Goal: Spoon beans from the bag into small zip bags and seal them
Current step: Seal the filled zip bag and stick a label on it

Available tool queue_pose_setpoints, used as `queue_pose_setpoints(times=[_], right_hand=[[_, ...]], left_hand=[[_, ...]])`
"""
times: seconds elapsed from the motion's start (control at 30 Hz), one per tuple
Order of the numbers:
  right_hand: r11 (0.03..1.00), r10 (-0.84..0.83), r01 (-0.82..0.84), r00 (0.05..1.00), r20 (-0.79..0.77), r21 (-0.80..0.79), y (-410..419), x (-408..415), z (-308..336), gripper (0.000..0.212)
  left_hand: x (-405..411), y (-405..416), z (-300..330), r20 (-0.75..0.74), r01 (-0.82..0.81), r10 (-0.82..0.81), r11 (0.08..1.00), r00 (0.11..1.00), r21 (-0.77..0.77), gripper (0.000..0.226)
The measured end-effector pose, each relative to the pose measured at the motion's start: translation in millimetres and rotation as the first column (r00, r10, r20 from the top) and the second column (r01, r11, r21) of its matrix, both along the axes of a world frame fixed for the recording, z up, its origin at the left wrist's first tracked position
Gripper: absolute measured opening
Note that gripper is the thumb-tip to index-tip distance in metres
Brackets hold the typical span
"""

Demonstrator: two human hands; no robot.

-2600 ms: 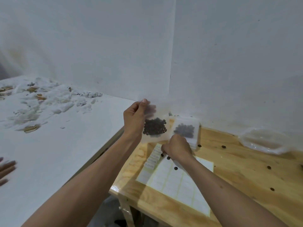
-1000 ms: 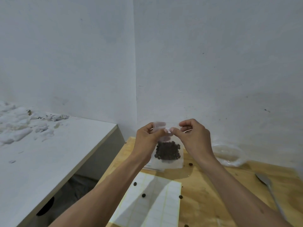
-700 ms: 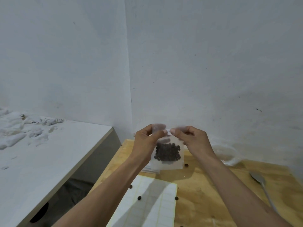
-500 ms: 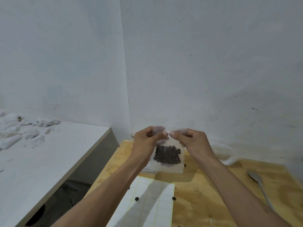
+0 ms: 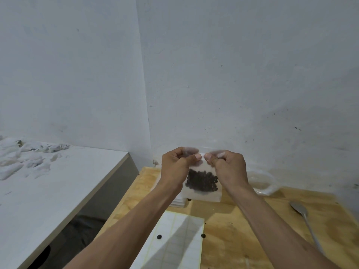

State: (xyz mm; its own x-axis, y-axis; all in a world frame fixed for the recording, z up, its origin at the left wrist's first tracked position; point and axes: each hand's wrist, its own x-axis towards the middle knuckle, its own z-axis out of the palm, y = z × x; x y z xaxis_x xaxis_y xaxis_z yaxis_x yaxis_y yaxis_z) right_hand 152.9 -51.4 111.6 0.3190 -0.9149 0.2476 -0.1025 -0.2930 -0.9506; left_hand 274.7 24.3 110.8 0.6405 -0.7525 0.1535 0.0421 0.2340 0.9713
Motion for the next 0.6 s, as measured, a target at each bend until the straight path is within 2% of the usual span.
queue_pose_setpoints(times=[0.17,0.3,0.37,0.43,0.53,0.6], right_hand=[[0.995,0.087,-0.086,0.996,-0.02,0.045,-5,-15,0,0.014],[0.963,0.245,-0.233,0.966,-0.079,0.137,-19,-55,-7,0.032],[0.945,0.275,-0.251,0.957,-0.094,0.21,-25,-79,-9,0.038],[0.951,0.2,-0.181,0.978,-0.056,0.249,-32,-103,-12,0.034],[0.962,0.008,-0.016,0.999,0.031,0.271,-45,-142,-16,0.029],[0.955,-0.115,0.094,0.991,0.061,0.281,-53,-171,-18,0.028]], left_hand=[[-3,-4,-3,-0.028,0.003,-0.003,1.0,1.0,0.003,0.011],[-17,-16,-3,-0.112,0.047,-0.049,0.999,0.992,-0.021,0.014],[-28,-27,-4,-0.14,0.072,-0.074,0.997,0.987,-0.017,0.016],[-43,-39,-6,-0.084,0.121,-0.117,0.992,0.99,0.044,0.021],[-77,-55,-13,0.06,0.228,-0.249,0.944,0.967,0.239,0.054],[-105,-63,-19,0.131,0.306,-0.357,0.903,0.925,0.301,0.073]])
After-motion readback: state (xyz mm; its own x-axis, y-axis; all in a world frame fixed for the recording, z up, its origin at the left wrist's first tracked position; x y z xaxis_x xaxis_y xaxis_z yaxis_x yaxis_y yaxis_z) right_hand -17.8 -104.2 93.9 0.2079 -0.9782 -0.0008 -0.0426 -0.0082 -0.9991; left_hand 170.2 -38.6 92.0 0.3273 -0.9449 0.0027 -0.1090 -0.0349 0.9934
